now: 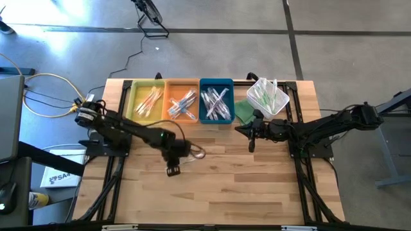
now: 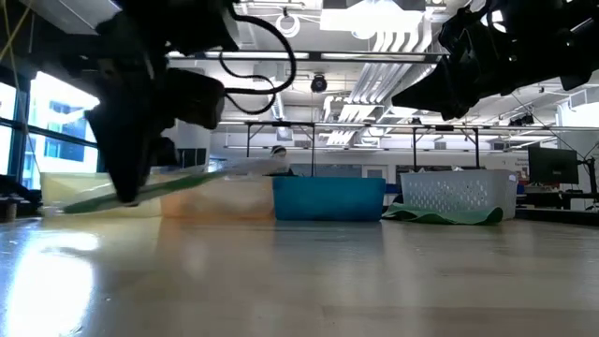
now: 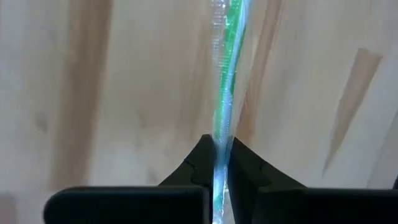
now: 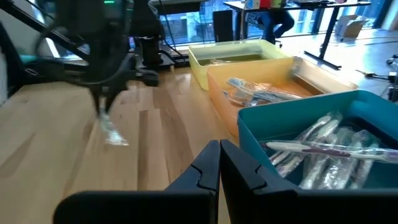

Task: Pick & Place Toothbrushes
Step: Put the green toothbrush into the white bin

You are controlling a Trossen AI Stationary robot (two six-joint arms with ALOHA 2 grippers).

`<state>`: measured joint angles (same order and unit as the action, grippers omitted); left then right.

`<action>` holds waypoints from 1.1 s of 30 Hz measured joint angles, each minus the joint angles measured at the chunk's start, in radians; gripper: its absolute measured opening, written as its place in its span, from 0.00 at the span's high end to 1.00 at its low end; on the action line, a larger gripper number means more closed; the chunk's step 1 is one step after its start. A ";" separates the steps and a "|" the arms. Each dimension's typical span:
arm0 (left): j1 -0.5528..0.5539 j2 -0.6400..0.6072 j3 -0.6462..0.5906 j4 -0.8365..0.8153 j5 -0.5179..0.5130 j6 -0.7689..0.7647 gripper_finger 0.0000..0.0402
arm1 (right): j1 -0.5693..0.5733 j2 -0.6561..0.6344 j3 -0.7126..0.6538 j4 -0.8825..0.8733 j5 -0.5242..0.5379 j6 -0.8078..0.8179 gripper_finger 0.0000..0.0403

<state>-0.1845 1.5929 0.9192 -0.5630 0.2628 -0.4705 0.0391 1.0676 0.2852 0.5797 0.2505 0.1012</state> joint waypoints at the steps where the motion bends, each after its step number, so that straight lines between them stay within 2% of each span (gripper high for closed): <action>1: 0.023 0.000 0.000 0.005 0.012 0.046 0.97 | 0.000 0.000 0.000 0.000 -0.008 0.001 0.99; 9: 0.217 0.000 0.000 0.120 0.108 0.363 0.97 | 0.000 0.000 0.000 0.052 -0.166 0.002 0.99; 13: 0.296 0.000 0.000 0.261 0.222 0.468 0.97 | 0.000 0.000 0.000 0.096 -0.254 0.007 0.99; 17: 0.359 0.000 0.001 0.448 0.342 0.508 0.97 | 0.000 0.000 0.000 0.145 -0.307 0.007 0.99; 22: 0.426 -0.001 0.002 0.697 0.435 0.519 0.97 | 0.000 0.000 0.000 0.260 -0.285 -0.002 0.99; 26: 0.465 -0.001 0.003 0.851 0.443 0.535 0.97 | 0.000 0.000 0.000 0.353 -0.231 -0.025 0.99; 33: 0.488 -0.002 0.081 0.873 0.419 0.598 0.97 | 0.000 0.000 0.000 0.427 -0.122 -0.028 0.97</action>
<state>0.3033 1.5913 1.0005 0.3100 0.6816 0.1274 0.0391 1.0676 0.2852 1.0065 0.1287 0.0736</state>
